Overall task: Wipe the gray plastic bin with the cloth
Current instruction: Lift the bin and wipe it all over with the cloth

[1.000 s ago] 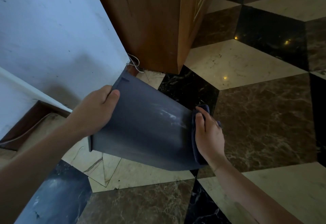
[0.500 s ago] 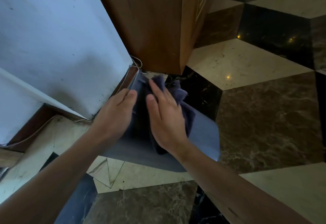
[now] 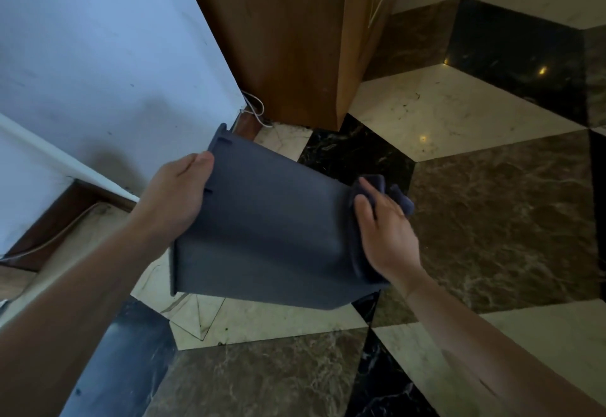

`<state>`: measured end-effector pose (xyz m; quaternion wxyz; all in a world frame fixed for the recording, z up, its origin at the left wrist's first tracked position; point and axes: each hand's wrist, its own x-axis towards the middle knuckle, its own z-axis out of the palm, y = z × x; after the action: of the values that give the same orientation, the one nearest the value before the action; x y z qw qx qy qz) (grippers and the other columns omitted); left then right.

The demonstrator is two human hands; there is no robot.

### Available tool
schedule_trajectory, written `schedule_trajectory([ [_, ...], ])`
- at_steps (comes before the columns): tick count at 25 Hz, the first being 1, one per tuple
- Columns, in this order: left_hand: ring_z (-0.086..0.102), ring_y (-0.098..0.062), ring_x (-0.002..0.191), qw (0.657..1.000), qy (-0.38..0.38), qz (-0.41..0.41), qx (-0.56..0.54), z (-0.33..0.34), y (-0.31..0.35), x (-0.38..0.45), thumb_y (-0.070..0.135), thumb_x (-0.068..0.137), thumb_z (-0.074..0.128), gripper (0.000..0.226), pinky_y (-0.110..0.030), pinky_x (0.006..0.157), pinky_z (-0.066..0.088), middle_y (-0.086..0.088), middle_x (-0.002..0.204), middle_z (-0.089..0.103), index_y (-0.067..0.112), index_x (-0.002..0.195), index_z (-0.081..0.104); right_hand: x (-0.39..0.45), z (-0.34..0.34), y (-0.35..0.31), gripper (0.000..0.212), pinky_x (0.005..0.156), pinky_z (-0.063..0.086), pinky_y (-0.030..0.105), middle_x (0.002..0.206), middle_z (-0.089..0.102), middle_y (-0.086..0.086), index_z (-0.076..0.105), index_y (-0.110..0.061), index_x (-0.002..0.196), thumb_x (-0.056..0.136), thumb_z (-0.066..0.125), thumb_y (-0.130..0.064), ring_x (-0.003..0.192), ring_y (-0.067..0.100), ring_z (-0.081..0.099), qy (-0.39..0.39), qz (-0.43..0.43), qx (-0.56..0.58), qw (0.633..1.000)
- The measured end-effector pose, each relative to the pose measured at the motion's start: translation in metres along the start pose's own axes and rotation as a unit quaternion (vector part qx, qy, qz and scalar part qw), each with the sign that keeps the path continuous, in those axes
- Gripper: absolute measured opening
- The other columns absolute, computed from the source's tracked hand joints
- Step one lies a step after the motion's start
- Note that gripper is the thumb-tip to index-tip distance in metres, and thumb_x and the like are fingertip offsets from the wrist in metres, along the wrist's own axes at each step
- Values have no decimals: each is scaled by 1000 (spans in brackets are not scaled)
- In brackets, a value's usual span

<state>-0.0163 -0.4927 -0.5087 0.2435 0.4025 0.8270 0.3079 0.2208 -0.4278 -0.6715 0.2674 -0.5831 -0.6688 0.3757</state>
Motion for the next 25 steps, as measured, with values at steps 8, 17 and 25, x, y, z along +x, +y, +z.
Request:
schedule_trajectory([
  [8,53,-6,65,989,8,115,89,38,29,-19,38,102,31,41,-20,52,34,0,72,57,18,72,51,24,-12,-44,45,100,40,35,139,58,5,50,-29,141,104,27,-41,125,27,55,-6,56,92,994],
  [17,62,-33,83,994,47,82,52,28,13,-10,34,101,37,41,-46,80,50,-13,85,68,8,86,64,-28,19,-117,56,113,31,45,159,35,0,26,-26,155,103,22,-46,146,19,28,-38,-214,20,976],
  [25,64,-35,94,1000,22,-19,-10,5,-6,8,45,93,40,49,-51,85,50,-19,102,69,2,98,64,-6,6,-21,55,105,39,38,151,47,0,40,-33,149,100,20,-49,141,19,37,8,-84,-29,996],
])
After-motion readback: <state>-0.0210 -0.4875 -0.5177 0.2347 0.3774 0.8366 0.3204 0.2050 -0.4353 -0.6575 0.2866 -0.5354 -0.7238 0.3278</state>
